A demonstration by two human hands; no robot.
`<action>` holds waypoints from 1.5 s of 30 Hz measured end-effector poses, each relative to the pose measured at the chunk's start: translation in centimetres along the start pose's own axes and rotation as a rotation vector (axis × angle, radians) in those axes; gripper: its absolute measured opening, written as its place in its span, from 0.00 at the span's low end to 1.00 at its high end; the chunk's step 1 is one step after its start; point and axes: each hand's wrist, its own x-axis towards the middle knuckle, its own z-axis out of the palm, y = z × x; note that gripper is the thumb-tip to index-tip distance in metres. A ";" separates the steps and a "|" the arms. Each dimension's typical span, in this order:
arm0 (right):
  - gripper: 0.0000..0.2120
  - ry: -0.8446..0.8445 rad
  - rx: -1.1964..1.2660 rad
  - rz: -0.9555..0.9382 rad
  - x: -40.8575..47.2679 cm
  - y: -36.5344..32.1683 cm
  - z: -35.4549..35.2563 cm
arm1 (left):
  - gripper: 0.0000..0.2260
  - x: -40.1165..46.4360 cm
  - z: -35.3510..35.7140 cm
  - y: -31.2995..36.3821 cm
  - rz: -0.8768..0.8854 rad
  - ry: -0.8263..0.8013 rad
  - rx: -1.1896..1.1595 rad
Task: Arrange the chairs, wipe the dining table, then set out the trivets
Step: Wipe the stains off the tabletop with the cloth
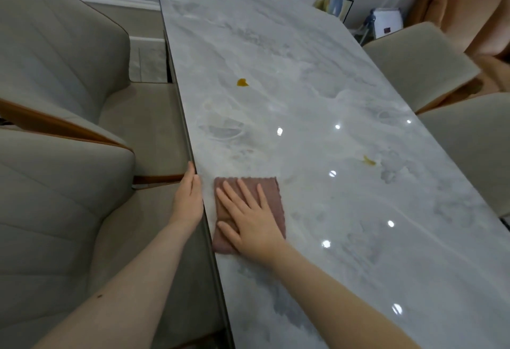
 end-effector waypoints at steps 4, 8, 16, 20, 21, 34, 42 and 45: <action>0.26 0.054 0.059 0.001 -5.3 5.8 0.1 | 0.22 -1.7 0.6 0.1 0.068 0.001 0.183; 0.15 0.374 0.515 0.404 -6.3 8.8 -2.2 | 0.22 -2.6 1.3 0.4 0.067 0.055 0.327; 0.14 0.508 1.557 0.730 -5.1 6.6 -8.0 | 0.22 -2.9 2.3 1.4 0.111 0.105 0.400; 0.15 0.569 1.024 0.634 -7.1 7.4 -5.5 | 0.22 -2.7 2.9 1.5 0.122 0.133 0.421; 0.18 0.537 0.810 0.597 -7.9 7.7 -4.5 | 0.22 -2.6 3.0 1.5 0.125 0.135 0.422; 0.27 0.235 0.101 0.612 5.1 10.2 -1.3 | 0.21 -0.2 3.0 -0.1 0.199 0.189 0.205; 0.24 0.111 0.083 0.103 -1.4 5.2 0.1 | 0.20 0.4 1.7 0.6 0.127 0.209 0.035; 0.29 0.173 0.083 0.373 2.8 11.4 -2.2 | 0.19 0.8 1.6 0.9 0.082 0.243 -0.015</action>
